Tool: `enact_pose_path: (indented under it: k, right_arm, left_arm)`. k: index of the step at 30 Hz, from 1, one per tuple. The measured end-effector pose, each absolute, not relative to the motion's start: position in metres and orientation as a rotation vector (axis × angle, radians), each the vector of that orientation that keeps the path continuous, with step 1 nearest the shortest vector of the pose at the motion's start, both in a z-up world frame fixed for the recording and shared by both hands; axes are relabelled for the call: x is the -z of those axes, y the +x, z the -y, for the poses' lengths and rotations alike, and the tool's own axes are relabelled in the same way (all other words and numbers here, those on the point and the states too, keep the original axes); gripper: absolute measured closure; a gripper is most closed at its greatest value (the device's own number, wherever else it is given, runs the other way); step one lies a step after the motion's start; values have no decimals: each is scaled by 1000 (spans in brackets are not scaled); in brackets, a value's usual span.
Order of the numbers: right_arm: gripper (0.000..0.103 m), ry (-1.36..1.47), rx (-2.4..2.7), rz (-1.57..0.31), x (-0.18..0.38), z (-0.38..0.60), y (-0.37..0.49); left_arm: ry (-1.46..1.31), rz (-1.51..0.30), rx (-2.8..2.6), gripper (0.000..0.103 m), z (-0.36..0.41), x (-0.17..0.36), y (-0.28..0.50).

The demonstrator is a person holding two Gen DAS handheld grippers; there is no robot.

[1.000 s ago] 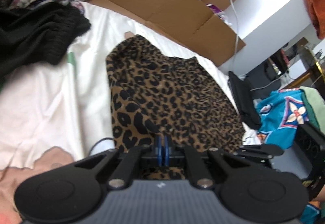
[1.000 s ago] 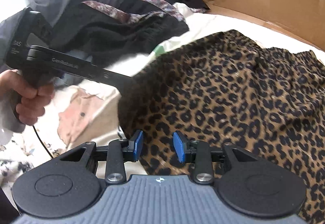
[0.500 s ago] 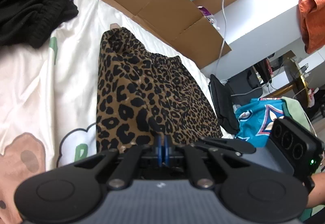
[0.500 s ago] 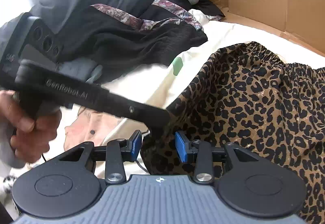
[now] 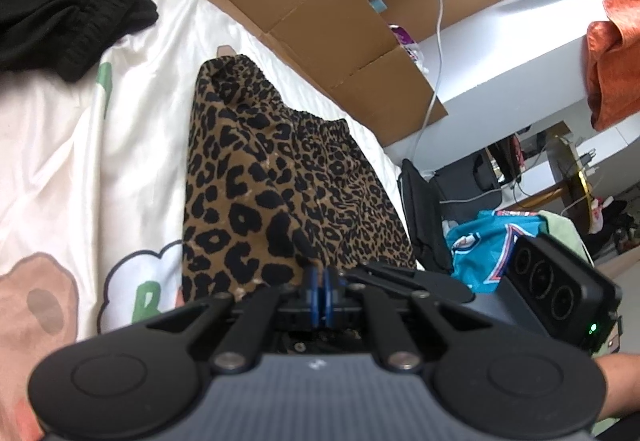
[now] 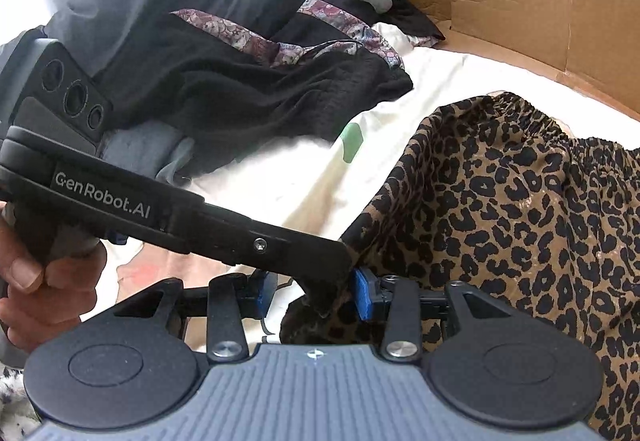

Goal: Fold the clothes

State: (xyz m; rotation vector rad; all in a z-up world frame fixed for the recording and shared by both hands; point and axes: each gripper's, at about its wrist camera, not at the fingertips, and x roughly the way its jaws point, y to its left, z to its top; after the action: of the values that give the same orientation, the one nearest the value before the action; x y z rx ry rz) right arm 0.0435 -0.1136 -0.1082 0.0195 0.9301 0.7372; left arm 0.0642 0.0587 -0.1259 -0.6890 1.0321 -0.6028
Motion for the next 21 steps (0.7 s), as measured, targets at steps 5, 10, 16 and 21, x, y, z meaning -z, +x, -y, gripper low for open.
enact_pose_path:
  k: [5, 10, 16, 21]
  right_arm:
    - [57, 22, -727, -931, 108, 114, 44]
    - [58, 41, -718, -946, 112, 117, 42]
    - [57, 58, -696, -934, 114, 121, 37]
    - [57, 45, -667, -925, 115, 122, 41]
  left_arm:
    - [-698, -1029, 605, 99, -56, 127, 66]
    - [-712, -1029, 598, 99, -57, 129, 66]
    - [-756, -1027, 592, 99, -61, 131, 70]
    - [-769, -1033, 603, 99, -58, 133, 69]
